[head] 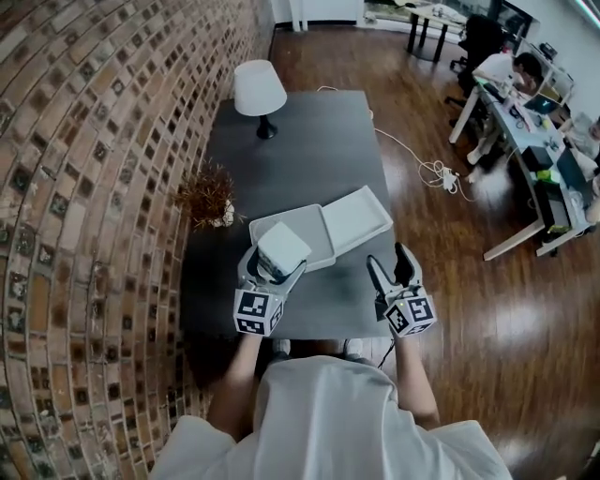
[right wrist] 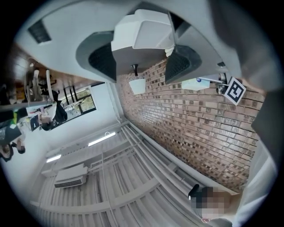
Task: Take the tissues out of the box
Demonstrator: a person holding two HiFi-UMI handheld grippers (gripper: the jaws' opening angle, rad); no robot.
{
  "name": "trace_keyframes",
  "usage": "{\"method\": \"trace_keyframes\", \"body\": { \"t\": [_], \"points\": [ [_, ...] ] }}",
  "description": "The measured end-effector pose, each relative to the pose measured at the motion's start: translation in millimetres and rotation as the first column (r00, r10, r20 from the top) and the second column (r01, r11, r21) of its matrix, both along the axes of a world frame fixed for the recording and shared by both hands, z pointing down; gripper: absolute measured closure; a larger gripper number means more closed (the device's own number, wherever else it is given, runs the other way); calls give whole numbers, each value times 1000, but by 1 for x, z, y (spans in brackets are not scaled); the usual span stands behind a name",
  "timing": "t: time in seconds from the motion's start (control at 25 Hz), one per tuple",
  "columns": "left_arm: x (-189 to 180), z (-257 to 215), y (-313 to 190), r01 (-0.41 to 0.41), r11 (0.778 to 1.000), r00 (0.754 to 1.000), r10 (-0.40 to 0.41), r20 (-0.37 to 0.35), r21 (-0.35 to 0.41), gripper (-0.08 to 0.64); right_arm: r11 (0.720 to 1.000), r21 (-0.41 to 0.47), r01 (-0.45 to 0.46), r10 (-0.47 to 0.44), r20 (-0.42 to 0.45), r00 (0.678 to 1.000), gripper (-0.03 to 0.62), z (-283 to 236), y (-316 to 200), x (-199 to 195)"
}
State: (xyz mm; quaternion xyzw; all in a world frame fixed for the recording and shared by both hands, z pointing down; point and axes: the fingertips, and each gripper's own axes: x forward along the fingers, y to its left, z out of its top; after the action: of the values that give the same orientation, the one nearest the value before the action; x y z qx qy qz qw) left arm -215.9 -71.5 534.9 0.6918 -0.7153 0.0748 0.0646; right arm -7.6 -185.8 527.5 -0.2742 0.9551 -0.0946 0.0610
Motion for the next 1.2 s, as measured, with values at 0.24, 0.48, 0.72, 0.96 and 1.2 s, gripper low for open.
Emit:
{"method": "trace_keyframes", "body": {
  "t": [0.24, 0.48, 0.72, 0.96, 1.2],
  "points": [
    [-13, 7, 33, 107, 993, 994, -104, -44, 49, 100, 999, -3, -46, 46, -1, 999, 236, 5, 12, -15],
    [-24, -4, 64, 190, 974, 981, -184, -59, 121, 103, 985, 82, -152, 155, -40, 987, 230, -1, 24, -11],
    [-29, 1, 72, 204, 969, 977, -193, -87, 138, 103, 981, 112, -158, 167, -71, 983, 181, -1, 33, -16],
    [-36, -5, 63, 195, 968, 981, -190, -42, 158, 103, 981, 144, -132, 151, -135, 979, 181, -3, 28, -29],
    [-49, -25, 51, 187, 965, 982, -191, 6, 185, 103, 973, 196, -120, 155, -178, 972, 179, -19, 17, -41]
  ]
}}
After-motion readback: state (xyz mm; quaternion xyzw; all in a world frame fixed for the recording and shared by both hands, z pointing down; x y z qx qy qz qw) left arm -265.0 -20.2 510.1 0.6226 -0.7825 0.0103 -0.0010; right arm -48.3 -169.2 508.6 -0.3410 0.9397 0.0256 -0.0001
